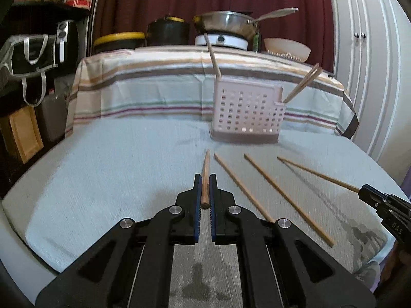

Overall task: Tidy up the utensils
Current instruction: 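Lift the chopstick with the left tool and lower it toward the caddy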

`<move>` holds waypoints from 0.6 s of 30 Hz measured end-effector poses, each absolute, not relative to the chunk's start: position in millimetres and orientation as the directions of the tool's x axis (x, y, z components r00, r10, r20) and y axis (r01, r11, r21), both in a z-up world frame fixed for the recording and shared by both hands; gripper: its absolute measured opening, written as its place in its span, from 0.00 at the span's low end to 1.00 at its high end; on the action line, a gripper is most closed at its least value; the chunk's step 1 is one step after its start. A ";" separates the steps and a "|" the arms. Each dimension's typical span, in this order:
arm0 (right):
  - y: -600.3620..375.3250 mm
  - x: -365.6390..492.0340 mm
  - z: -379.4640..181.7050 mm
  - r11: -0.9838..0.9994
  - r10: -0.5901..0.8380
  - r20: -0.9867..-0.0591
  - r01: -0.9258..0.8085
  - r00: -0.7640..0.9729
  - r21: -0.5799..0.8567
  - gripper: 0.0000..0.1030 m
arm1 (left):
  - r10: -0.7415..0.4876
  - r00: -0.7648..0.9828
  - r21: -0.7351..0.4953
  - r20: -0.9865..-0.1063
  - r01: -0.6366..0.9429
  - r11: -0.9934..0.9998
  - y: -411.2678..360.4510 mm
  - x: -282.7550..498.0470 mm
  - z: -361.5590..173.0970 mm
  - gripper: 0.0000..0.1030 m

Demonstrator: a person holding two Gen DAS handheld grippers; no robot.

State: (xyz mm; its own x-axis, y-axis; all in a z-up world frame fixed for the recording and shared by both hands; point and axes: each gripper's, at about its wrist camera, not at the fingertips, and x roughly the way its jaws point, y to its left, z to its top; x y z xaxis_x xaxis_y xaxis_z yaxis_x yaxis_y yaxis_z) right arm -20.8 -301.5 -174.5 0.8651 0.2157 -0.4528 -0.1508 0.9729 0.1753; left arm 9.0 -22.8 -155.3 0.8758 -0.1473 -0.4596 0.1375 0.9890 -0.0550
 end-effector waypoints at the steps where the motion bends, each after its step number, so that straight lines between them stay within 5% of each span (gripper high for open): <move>1: -302.3 -20.7 -172.8 0.973 0.214 -0.451 -0.149 0.867 0.176 0.07 | -0.148 0.881 -0.056 -0.450 0.138 0.989 -21.8 10.2 -150.8 0.06; 18: -310.1 14.2 -111.0 0.978 0.186 -0.398 -0.131 0.898 0.162 0.07 | -0.170 0.906 -0.067 -0.388 0.156 0.985 -9.3 46.4 -96.3 0.06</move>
